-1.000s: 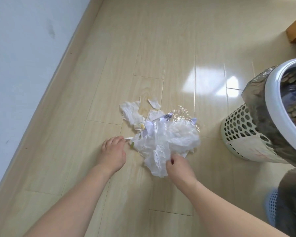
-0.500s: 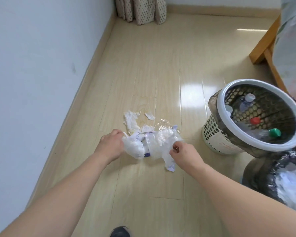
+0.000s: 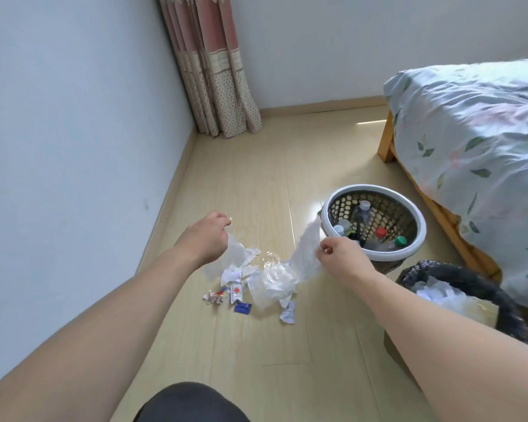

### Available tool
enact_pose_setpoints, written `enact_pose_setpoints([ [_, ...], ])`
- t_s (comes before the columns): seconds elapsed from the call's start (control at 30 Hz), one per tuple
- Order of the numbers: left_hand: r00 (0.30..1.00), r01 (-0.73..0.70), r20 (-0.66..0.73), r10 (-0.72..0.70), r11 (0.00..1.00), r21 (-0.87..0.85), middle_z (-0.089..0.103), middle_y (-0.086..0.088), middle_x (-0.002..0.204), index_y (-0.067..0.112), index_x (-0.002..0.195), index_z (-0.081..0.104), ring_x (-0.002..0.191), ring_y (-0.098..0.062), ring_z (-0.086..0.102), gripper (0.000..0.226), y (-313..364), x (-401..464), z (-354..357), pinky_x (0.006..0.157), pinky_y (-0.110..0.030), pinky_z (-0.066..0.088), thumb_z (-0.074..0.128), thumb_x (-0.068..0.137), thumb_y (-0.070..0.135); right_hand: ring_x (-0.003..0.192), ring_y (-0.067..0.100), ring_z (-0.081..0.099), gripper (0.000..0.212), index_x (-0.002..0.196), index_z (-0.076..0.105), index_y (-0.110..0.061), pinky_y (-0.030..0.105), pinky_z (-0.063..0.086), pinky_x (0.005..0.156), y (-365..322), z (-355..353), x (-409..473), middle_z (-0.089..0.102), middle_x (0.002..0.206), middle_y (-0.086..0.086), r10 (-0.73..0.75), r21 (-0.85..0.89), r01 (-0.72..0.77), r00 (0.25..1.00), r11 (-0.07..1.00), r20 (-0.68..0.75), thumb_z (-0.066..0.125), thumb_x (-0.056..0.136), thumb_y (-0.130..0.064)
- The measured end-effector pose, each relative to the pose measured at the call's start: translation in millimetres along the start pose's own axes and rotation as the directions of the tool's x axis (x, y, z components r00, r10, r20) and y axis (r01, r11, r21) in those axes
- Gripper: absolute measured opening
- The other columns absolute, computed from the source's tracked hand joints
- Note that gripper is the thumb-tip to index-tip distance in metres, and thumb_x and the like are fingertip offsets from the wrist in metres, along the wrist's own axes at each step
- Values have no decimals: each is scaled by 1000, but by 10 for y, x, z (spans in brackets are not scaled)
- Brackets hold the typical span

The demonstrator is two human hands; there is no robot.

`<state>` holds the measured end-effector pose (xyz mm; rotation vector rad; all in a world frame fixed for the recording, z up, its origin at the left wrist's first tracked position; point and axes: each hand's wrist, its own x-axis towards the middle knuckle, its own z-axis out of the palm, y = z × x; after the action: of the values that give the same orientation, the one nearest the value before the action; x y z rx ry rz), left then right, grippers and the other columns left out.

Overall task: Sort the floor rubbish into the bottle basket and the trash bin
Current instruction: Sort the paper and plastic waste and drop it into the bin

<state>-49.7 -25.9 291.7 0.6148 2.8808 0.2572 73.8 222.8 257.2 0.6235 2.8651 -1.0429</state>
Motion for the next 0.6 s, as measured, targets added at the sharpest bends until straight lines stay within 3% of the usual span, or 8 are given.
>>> enact_pose_setpoints([
  [0.17,996,-81,-32,81,997,-14,43,0,148,12,138,53,132,-21,43,44,543,-99,-360,111,-33,34,36,98,11,76,23,57,23,79,60,-9,31,44,64,218,-458,-203,62,80,5,14,85,-8,998,996,-68,48,95,-19],
  [0.27,988,-147,-44,146,989,-16,44,2,146,12,136,56,130,-18,45,42,1000,-161,-498,108,-31,36,36,99,11,74,21,53,25,71,54,-15,28,40,63,476,-720,-328,56,74,0,40,158,-25,995,987,-88,47,95,-18],
  [0.4,968,-252,-16,252,968,-5,48,6,143,16,132,59,127,-15,47,40,1664,-201,-542,108,-30,37,36,99,14,82,23,58,18,86,60,-13,30,50,70,953,-972,-409,59,84,4,124,165,-111,990,980,-69,46,97,-18],
  [0.53,931,-364,27,363,931,11,51,5,139,14,130,62,126,-14,49,36,2350,-230,-533,107,-26,35,39,101,15,73,23,55,22,71,52,-14,28,43,60,1481,-1184,-504,55,74,5,230,165,-214,969,963,-88,46,92,-8],
  [0.6,912,-408,44,408,913,-5,54,5,135,14,126,64,119,-15,52,34,2713,-227,-491,102,-26,38,41,102,16,75,25,56,23,68,50,-15,29,44,63,1801,-1280,-555,56,74,5,311,179,-291,945,940,-99,46,90,-7],
])
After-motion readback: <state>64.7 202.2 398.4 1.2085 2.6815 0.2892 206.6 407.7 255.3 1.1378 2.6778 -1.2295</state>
